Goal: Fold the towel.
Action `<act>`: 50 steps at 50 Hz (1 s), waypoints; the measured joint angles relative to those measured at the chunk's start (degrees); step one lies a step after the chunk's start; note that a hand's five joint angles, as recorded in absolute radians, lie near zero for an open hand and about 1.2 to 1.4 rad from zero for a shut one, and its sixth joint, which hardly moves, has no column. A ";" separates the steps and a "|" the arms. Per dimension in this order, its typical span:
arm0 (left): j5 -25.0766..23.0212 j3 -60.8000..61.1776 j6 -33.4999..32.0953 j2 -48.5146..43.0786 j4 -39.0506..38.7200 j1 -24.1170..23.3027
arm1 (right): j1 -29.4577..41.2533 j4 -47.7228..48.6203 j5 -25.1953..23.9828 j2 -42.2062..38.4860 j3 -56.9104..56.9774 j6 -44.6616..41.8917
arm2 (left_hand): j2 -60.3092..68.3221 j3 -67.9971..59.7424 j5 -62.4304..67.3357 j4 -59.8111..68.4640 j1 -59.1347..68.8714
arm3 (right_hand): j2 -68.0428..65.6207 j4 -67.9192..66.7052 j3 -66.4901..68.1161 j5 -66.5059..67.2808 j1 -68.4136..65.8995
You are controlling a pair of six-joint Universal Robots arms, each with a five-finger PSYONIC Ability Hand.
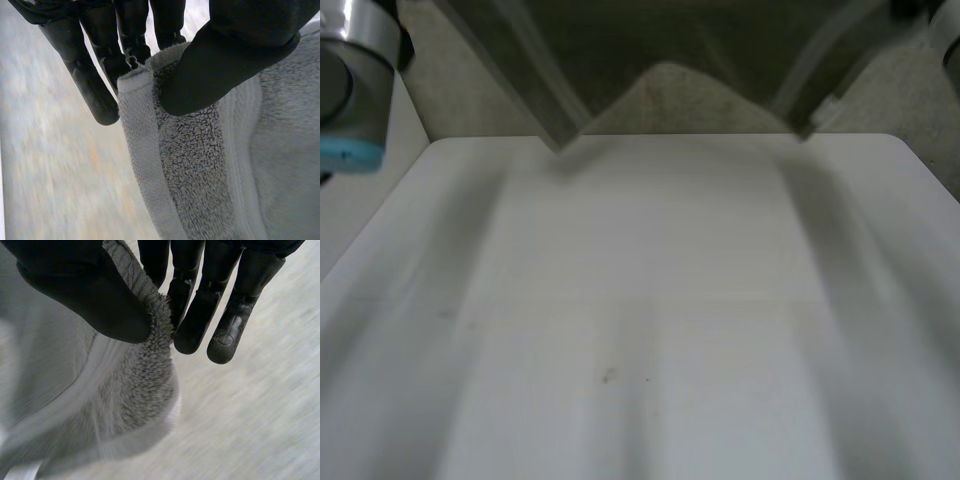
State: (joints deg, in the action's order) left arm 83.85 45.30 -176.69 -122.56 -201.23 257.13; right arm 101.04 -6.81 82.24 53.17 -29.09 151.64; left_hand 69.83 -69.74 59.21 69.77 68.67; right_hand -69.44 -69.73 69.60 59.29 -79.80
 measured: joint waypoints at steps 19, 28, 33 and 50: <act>-10.27 40.19 -6.97 0.43 -3.28 1.66 | -0.94 -1.14 -7.23 -1.80 -36.53 -4.84 | 0.00 0.00 0.00 0.00 0.00 | 0.00 0.00 0.00 0.00 0.00; -10.39 52.65 -15.57 13.25 2.34 6.45 | -2.87 -2.87 -8.18 14.66 -52.18 -11.52 | 0.00 0.00 0.00 0.00 0.00 | 0.00 0.00 0.00 0.00 0.00; -10.35 58.63 -17.51 24.24 10.81 9.02 | -5.04 -7.21 -8.11 26.10 -58.97 -18.68 | 0.00 0.00 0.00 0.00 0.00 | 0.00 -0.01 0.00 0.00 0.00; -16.63 62.57 -17.72 37.38 19.44 12.57 | -7.36 -6.61 -12.53 33.94 -61.67 -24.66 | 0.00 0.00 0.00 0.00 0.00 | 0.00 -0.01 0.00 0.00 -0.07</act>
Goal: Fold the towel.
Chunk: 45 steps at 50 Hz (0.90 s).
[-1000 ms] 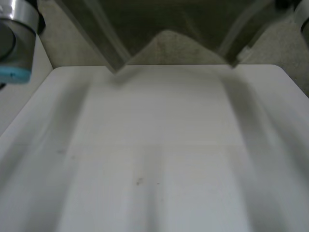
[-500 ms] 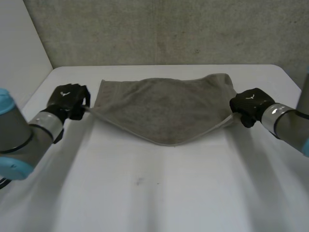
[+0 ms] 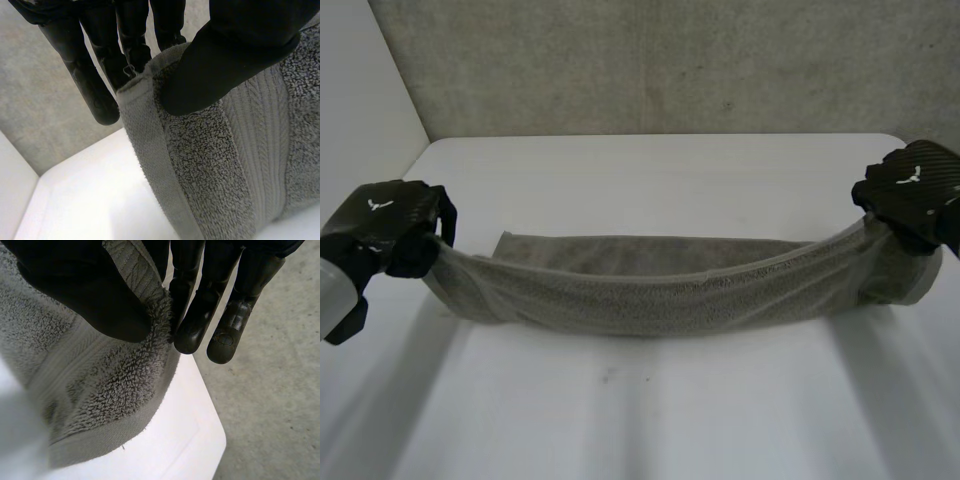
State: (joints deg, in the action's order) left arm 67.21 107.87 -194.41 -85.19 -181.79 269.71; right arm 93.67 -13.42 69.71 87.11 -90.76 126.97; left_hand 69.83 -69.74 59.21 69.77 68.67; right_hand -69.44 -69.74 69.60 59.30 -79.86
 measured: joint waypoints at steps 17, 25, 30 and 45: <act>4.88 -21.74 0.06 -32.50 -5.12 -6.56 | 1.81 10.15 5.41 -25.09 8.69 3.30 | 0.00 0.00 0.00 0.00 0.00 | 0.00 0.00 0.00 0.00 0.00; 8.88 -35.18 0.09 -44.37 -5.09 -8.42 | 2.16 17.02 5.78 -32.72 15.37 7.27 | 0.00 0.00 0.00 0.00 0.00 | 0.00 0.00 0.00 0.00 0.00; 9.71 -41.75 0.09 -49.60 -5.05 -9.46 | 2.71 18.93 5.91 -37.35 20.39 7.99 | 0.00 0.00 0.00 0.00 0.00 | 0.00 0.00 0.00 0.00 0.00; 10.03 -47.36 0.71 -53.02 -5.40 -11.08 | 3.55 18.24 11.59 -41.29 29.03 10.15 | -56.04 55.83 -54.22 -56.00 -54.48 | 57.00 57.06 -57.30 -55.62 66.35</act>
State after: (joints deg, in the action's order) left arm 77.24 60.51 -193.71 -138.20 -187.20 258.63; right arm 97.22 4.82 81.30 45.82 -61.73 137.13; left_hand 13.80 -13.91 4.99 13.77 14.19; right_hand -12.44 -12.69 12.30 3.68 -13.51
